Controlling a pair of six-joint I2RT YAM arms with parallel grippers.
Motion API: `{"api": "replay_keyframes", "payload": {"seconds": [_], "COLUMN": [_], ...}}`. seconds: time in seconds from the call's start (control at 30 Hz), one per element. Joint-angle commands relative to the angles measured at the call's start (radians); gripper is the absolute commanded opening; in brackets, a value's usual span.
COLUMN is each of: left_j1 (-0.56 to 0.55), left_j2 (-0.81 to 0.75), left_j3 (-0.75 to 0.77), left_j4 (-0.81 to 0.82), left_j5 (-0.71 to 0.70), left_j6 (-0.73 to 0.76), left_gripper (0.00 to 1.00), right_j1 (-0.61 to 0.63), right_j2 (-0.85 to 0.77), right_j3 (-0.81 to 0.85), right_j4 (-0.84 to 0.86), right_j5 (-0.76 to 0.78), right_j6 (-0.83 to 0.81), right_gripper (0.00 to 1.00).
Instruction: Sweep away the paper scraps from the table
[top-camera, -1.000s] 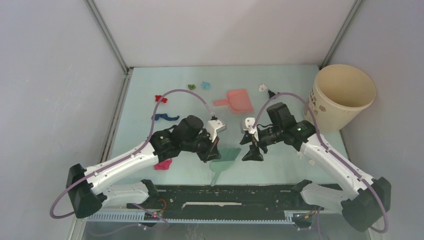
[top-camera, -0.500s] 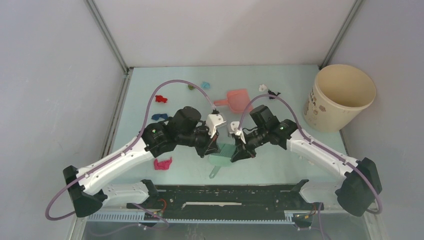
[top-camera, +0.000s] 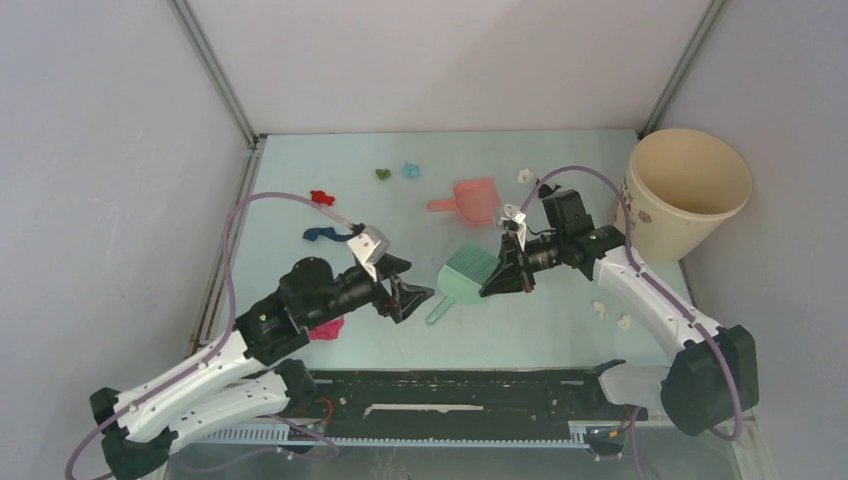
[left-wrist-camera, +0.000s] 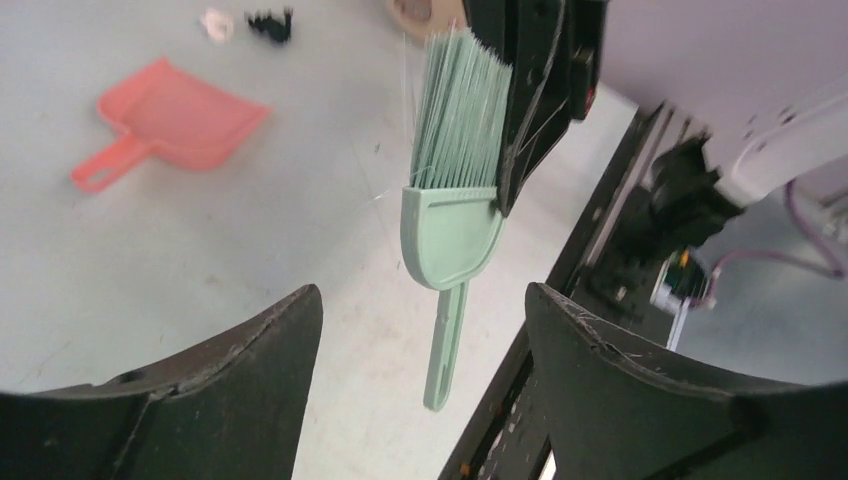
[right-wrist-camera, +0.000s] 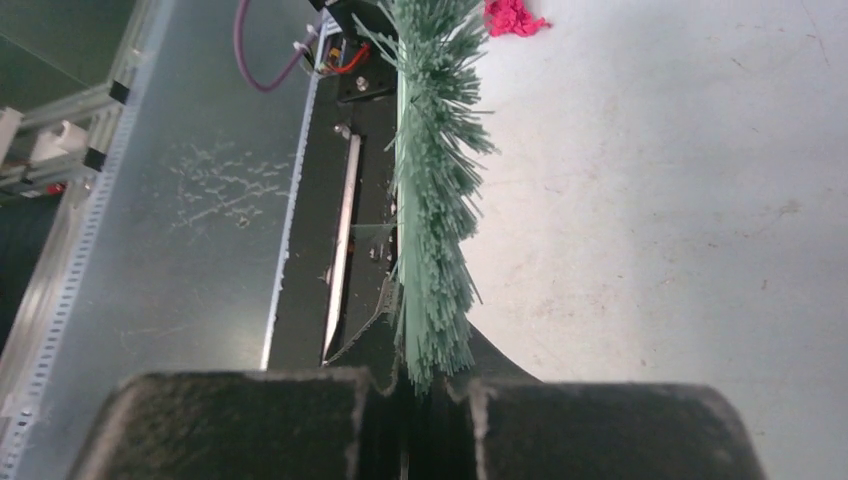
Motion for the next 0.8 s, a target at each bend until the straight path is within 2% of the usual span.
{"api": "replay_keyframes", "payload": {"seconds": [0.0, 0.2, 0.33, 0.47, 0.5, 0.53, 0.57, 0.6, 0.7, 0.77], "left_j1": [-0.004, -0.004, -0.004, -0.004, -0.004, -0.004, -0.004, -0.005, -0.004, -0.005], "left_j2": [-0.057, 0.019, 0.081, 0.150, 0.162, 0.171, 0.176, 0.177, 0.167, 0.163], "left_j3": [-0.123, -0.169, -0.162, -0.132, -0.123, -0.114, -0.108, -0.102, -0.077, -0.045], "left_j4": [0.350, 0.421, 0.479, 0.508, 0.509, 0.503, 0.487, 0.470, 0.373, 0.268], "left_j5": [-0.027, 0.030, 0.069, 0.120, 0.130, 0.135, 0.135, 0.134, 0.142, 0.167], "left_j6": [-0.093, -0.114, -0.127, -0.138, -0.137, -0.135, -0.131, -0.126, -0.108, -0.082], "left_gripper": [0.80, 0.74, 0.60, 0.38, 0.28, 0.13, 0.05, 0.01, 0.00, 0.00], "right_j1": [-0.049, -0.057, -0.058, -0.057, -0.057, -0.057, -0.057, -0.057, -0.059, -0.059], "right_j2": [-0.012, -0.007, -0.013, -0.025, -0.025, -0.025, -0.025, -0.025, -0.028, -0.037], "right_j3": [0.007, 0.003, -0.004, -0.023, -0.025, -0.027, -0.027, -0.028, -0.027, -0.027], "right_j4": [0.038, 0.037, 0.047, 0.080, 0.086, 0.086, 0.085, 0.080, 0.066, 0.038], "right_j5": [-0.159, -0.209, -0.199, -0.178, -0.173, -0.166, -0.156, -0.139, -0.089, -0.060], "right_j6": [0.082, 0.095, 0.110, 0.137, 0.141, 0.139, 0.134, 0.126, 0.103, 0.056], "right_gripper": [0.00, 0.00, 0.00, 0.00, 0.00, 0.00, 0.03, 0.10, 0.40, 0.52]}}
